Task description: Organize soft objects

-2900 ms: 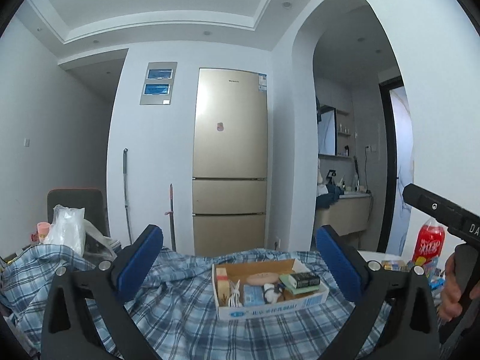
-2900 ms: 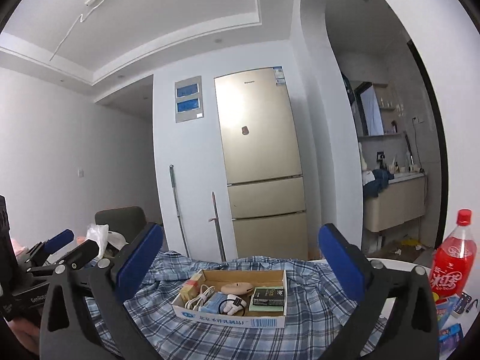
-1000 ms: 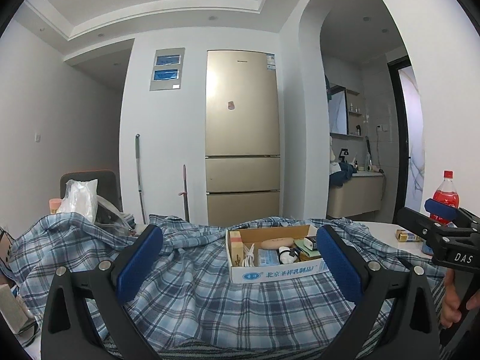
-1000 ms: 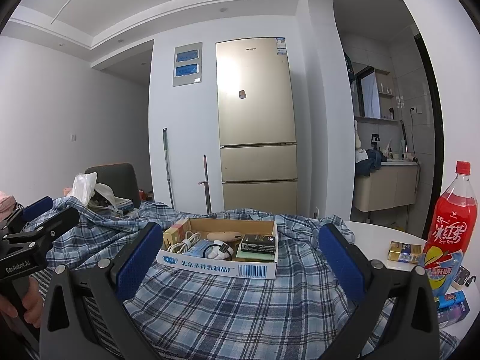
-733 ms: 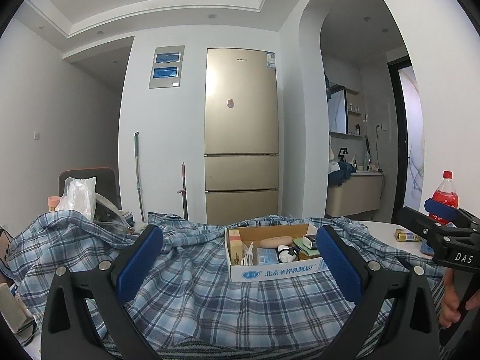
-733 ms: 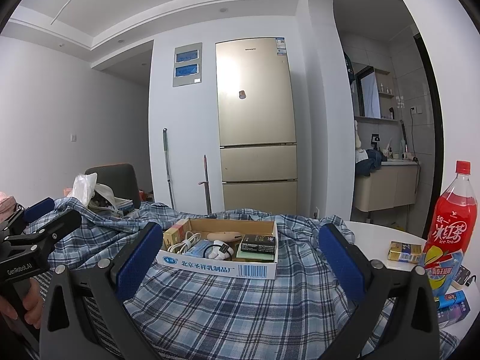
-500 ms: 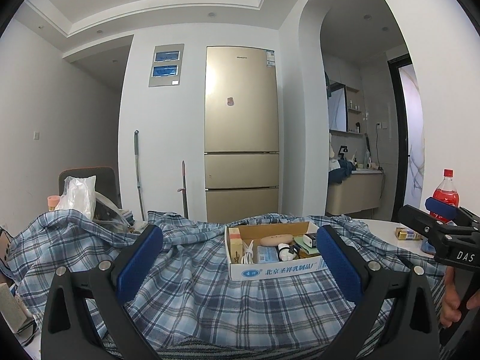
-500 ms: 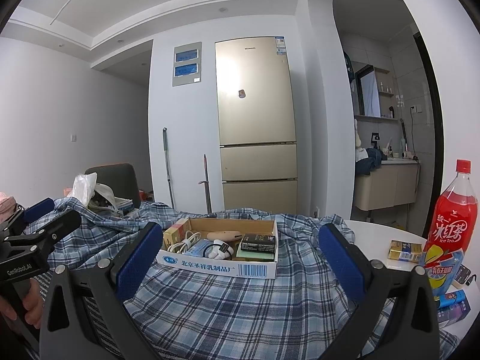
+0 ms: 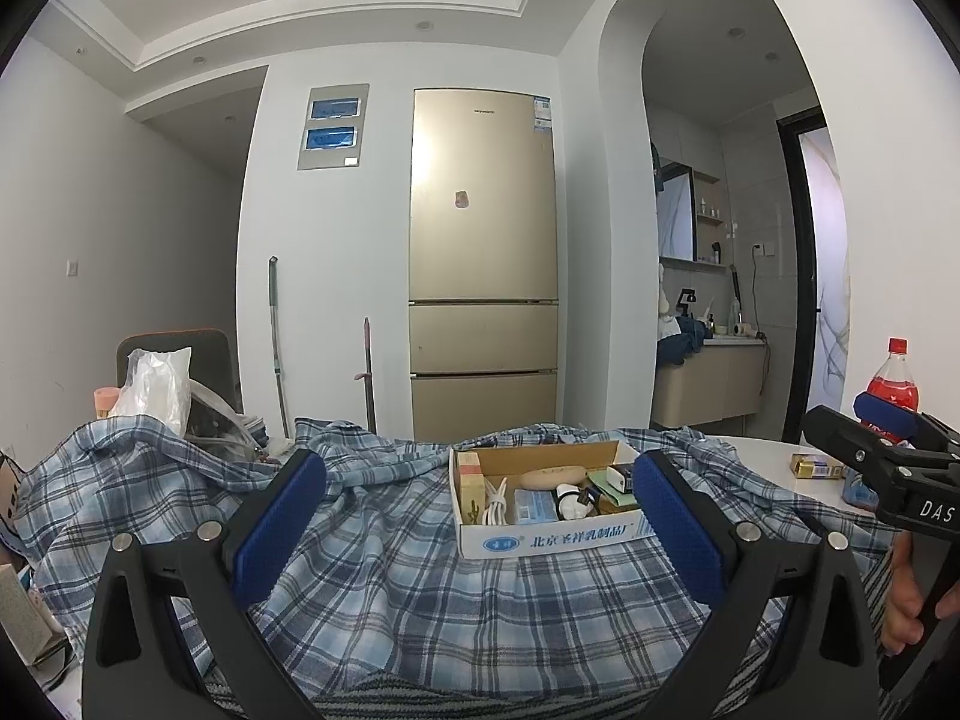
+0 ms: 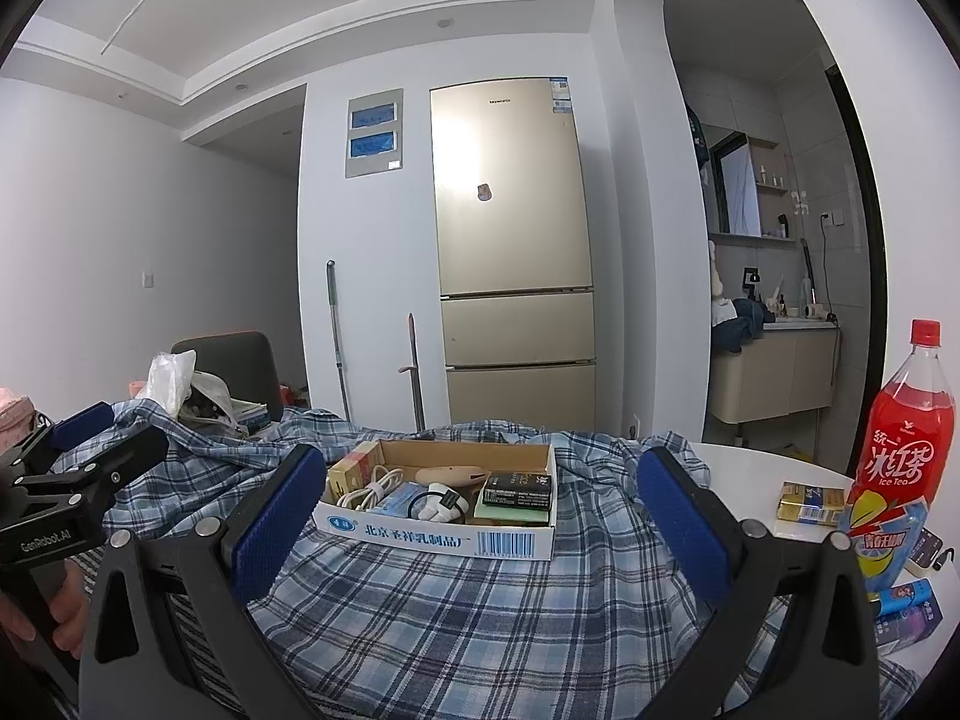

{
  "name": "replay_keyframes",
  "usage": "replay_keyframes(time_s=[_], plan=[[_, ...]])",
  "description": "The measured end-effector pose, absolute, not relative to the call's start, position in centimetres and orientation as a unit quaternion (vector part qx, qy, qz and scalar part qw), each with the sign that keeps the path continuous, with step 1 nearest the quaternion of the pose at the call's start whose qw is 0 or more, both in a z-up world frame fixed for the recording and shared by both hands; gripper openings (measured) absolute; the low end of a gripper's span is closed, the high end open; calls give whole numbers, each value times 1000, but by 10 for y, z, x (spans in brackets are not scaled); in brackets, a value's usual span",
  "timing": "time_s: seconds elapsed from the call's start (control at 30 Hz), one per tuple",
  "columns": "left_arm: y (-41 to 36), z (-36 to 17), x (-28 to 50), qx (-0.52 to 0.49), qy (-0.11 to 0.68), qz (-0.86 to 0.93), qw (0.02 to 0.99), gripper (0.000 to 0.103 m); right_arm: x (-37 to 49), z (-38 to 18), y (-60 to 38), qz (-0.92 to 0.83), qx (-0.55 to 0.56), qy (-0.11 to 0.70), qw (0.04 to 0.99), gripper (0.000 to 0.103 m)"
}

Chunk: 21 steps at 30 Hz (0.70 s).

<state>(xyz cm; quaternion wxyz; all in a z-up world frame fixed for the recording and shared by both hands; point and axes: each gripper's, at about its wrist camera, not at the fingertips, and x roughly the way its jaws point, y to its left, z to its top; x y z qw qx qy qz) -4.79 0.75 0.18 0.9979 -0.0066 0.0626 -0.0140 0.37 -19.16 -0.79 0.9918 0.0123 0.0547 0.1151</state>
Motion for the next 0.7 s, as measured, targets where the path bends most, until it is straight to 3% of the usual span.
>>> replay_keyframes(time_s=[0.7], plan=[[9, 1, -47, -14, 65, -12, 998, 103, 4, -9, -190, 116, 13, 57, 992, 103]])
